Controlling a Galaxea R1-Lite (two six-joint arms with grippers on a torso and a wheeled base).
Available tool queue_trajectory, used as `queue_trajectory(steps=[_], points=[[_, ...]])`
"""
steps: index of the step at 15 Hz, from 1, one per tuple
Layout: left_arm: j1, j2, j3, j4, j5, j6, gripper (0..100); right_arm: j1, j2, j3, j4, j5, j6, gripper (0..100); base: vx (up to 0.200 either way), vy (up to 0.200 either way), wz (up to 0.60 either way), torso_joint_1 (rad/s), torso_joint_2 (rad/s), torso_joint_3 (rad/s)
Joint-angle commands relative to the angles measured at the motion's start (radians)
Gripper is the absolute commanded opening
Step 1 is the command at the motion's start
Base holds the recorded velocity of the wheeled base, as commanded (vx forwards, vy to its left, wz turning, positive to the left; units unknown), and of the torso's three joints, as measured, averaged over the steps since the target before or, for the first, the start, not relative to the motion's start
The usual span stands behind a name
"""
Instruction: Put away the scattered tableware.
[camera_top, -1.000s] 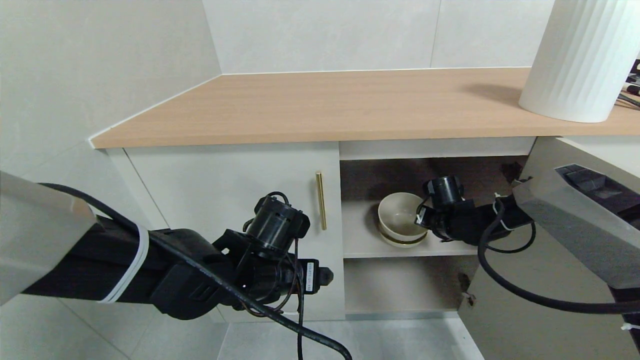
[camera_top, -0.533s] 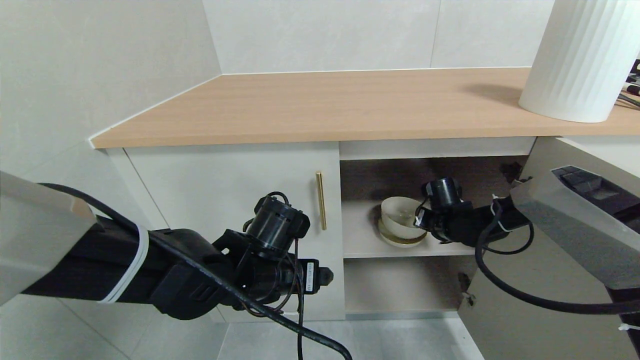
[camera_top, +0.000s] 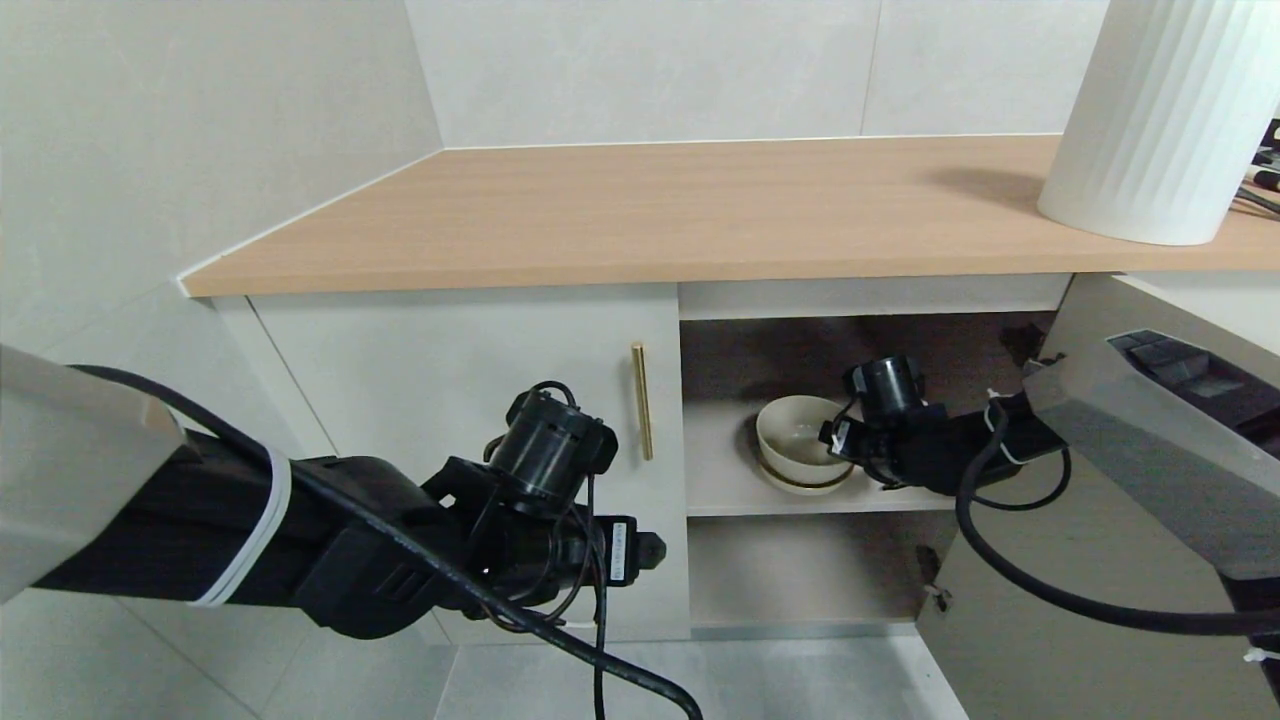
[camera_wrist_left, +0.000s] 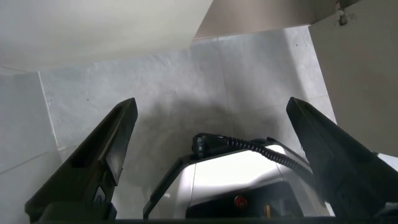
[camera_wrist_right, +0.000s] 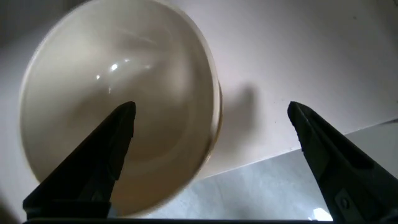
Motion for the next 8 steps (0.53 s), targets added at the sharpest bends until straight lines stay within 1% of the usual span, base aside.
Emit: queue_trajectory(steps=[1, 4, 5, 6, 7, 8], points=[[0.007, -0.016, 0.0, 0.0, 0.002, 0.0, 100, 0.006, -0.058, 0.043, -0.001, 0.003, -0.009, 100, 0.0, 0.0, 0.0, 0.0, 0.0, 0.0], [0.043, -0.103, 0.017, 0.006, 0.002, 0.005, 100, 0.037, -0.227, 0.192, -0.002, 0.059, -0.079, 100, 0.0, 0.0, 0.0, 0.0, 0.0, 0.0], [0.061, -0.151, 0.029, 0.006, 0.002, 0.012, 100, 0.057, -0.31, 0.262, -0.001, 0.098, -0.107, 100, 0.0, 0.0, 0.0, 0.0, 0.0, 0.0], [0.081, -0.194, 0.046, 0.006, 0.002, 0.029, 100, 0.064, -0.382, 0.313, 0.013, 0.134, -0.139, 100, 0.0, 0.0, 0.0, 0.0, 0.0, 0.0], [0.096, -0.249, 0.075, 0.006, 0.0, 0.046, 100, 0.07, -0.477, 0.361, 0.064, 0.186, -0.176, 100, 0.0, 0.0, 0.0, 0.0, 0.0, 0.0], [0.101, -0.295, 0.106, 0.006, 0.0, 0.047, 100, 0.086, -0.555, 0.39, 0.113, 0.226, -0.19, 100, 0.0, 0.0, 0.0, 0.0, 0.0, 0.0]])
